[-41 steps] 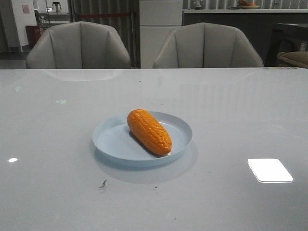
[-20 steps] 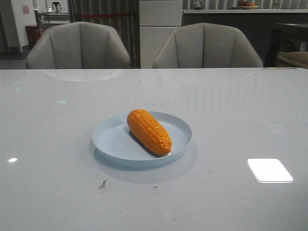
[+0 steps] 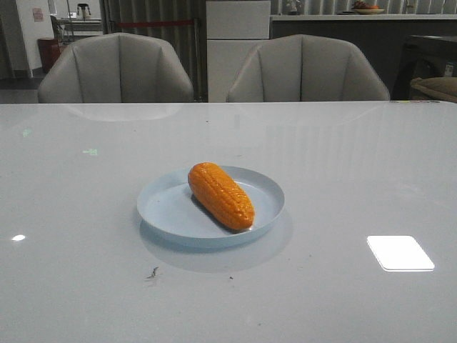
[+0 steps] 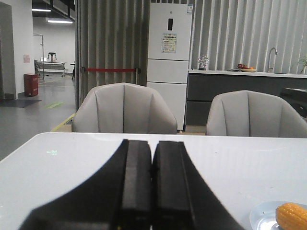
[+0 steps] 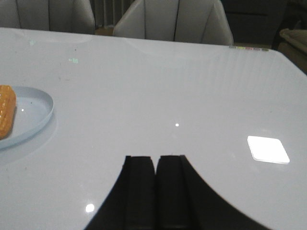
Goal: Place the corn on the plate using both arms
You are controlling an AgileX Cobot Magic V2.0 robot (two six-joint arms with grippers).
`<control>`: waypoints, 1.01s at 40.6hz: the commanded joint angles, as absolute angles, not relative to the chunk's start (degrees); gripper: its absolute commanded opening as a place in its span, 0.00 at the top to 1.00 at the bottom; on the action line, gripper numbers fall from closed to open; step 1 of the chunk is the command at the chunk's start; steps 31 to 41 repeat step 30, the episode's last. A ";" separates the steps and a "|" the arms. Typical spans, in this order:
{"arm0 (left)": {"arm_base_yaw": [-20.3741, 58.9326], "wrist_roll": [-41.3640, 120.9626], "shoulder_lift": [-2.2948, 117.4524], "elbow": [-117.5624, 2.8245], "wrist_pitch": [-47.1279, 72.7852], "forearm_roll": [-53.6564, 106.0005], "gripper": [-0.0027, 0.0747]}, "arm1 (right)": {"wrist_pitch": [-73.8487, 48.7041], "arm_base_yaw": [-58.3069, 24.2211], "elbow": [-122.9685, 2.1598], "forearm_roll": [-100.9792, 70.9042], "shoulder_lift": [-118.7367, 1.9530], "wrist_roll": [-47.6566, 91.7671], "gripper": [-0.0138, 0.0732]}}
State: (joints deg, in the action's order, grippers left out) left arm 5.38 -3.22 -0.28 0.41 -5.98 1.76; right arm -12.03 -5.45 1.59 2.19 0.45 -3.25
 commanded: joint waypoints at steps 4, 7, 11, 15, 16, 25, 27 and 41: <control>5.20 -3.25 -0.40 0.52 -10.57 1.79 0.85 | -7.29 -5.49 0.71 1.86 1.90 -3.45 0.81; 5.20 -3.25 -0.40 0.52 -10.57 1.79 0.85 | -7.05 -5.49 0.71 1.80 1.90 -3.45 0.81; 5.20 -3.25 -0.40 0.52 -10.57 1.79 0.85 | -7.10 -5.49 0.71 1.80 1.90 -3.45 0.81; 5.20 -3.25 -0.40 0.52 -10.57 1.79 0.85 | -7.10 -5.49 0.71 1.80 1.90 -3.45 0.81; 5.20 -3.25 -0.40 0.52 -10.57 1.79 0.85 | -7.10 -5.49 0.71 1.80 1.90 -3.45 0.81; 5.20 -3.25 -0.40 0.52 -10.57 1.79 0.85 | -7.10 -5.49 0.71 1.80 1.90 -3.45 0.81; 5.20 -3.25 -0.40 0.52 -10.57 1.79 0.85 | -7.10 -5.49 0.71 1.80 1.90 -3.45 0.81; 5.20 -3.25 -0.40 0.52 -10.57 1.79 0.85 | -7.10 -5.49 0.71 1.80 1.90 -3.45 0.81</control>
